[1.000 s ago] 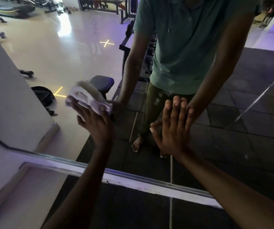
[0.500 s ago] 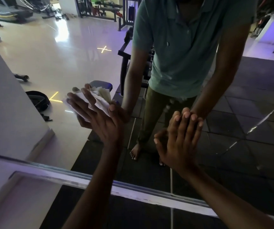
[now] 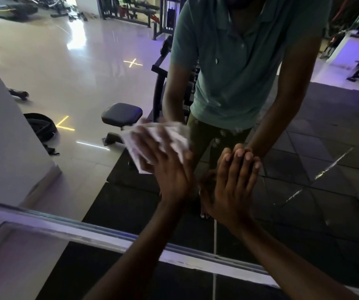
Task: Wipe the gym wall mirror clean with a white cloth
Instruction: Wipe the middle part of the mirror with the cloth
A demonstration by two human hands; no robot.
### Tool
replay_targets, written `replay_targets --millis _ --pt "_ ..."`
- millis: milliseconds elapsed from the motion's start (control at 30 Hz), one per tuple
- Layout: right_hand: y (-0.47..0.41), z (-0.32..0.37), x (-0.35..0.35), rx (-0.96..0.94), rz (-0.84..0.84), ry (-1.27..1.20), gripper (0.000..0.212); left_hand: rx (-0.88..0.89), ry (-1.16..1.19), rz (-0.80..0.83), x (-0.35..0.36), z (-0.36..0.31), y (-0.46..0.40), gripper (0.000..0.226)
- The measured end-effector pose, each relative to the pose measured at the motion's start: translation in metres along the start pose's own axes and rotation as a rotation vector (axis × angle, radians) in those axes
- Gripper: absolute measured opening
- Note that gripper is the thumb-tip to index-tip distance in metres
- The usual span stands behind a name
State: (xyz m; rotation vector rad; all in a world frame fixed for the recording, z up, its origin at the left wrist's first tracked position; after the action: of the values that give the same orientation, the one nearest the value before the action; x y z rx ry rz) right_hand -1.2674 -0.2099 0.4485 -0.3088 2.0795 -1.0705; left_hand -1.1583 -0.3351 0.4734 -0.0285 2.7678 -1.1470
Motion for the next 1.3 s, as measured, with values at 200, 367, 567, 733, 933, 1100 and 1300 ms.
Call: replay_targets --millis 200,367,567,733,933,1100,1300 --pt "0.004 -0.032 -0.014 -0.182 0.071 -0.048 0.092 0.193 -0.241 0.122 -0.042 0.025 -0.023 0.067" --pt "0.009 -0.055 -0.031 -0.082 0.146 -0.088 0.095 -0.281 0.002 0.075 0.012 -0.026 0.017 0.089" --pt "0.004 -0.132 -0.043 0.002 0.089 -0.032 0.09 0.481 -0.271 0.269 0.007 -0.063 -0.008 0.064" --pt "0.016 -0.16 -0.038 -0.007 0.088 -0.012 0.094 -0.166 -0.021 -0.131 0.015 -0.057 -0.014 0.084" --pt "0.018 -0.155 -0.037 0.004 0.059 0.005 0.091 0.746 -0.294 0.361 0.059 -0.121 0.015 0.063" --pt "0.017 -0.15 -0.033 0.038 0.095 -0.025 0.1 0.096 -0.093 -0.168 0.013 -0.085 -0.039 0.069" --pt "0.028 -0.121 -0.027 0.005 0.192 -0.034 0.097 0.767 -0.282 0.319 0.053 -0.116 0.006 0.064"
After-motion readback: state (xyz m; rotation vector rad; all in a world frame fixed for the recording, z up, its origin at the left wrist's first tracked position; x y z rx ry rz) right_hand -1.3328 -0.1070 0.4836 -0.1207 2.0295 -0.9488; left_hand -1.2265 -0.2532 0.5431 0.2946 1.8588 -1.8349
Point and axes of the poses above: each hand's wrist, its own y-axis away from the middle knuckle, its own x-axis out of the palm, z = x × y, the point moved 7 cm from there along -y, towards the middle knuckle, and after that the axes turned 12 degrees about y, right-handed, at the moved point
